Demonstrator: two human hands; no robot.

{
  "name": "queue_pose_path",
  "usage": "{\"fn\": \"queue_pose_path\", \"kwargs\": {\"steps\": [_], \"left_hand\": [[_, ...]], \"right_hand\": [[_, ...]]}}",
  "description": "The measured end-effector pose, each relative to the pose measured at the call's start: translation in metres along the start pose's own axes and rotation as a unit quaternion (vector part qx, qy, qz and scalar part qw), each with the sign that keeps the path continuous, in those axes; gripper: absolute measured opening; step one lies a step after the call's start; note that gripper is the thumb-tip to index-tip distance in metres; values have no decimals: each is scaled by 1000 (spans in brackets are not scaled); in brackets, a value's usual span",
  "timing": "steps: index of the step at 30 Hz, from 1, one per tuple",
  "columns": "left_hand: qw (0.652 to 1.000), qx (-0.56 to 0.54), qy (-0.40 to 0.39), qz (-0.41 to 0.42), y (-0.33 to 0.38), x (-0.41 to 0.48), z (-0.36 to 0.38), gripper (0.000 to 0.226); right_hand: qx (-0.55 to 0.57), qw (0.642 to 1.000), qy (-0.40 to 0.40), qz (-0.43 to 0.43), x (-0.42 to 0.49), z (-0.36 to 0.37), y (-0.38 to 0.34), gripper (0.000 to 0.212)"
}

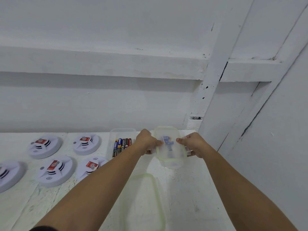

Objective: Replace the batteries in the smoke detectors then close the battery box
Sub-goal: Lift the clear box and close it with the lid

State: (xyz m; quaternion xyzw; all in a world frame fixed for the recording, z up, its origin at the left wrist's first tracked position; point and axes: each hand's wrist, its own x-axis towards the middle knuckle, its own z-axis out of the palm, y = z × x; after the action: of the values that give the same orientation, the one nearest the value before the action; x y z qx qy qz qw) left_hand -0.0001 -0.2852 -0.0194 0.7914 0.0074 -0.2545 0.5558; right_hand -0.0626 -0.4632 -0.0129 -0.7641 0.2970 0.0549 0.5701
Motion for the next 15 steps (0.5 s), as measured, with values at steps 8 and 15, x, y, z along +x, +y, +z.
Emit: {"fn": "queue_pose_path", "kwargs": {"steps": [8,15], "left_hand": [[1000,-10,2,-4,-2,-3,3,56],[992,97,69,40,-8,2,15,27]], "right_hand": [[27,999,16,8,-10,3,-4,41],[-192,971,115,-79,-17,9,-2,52]]}}
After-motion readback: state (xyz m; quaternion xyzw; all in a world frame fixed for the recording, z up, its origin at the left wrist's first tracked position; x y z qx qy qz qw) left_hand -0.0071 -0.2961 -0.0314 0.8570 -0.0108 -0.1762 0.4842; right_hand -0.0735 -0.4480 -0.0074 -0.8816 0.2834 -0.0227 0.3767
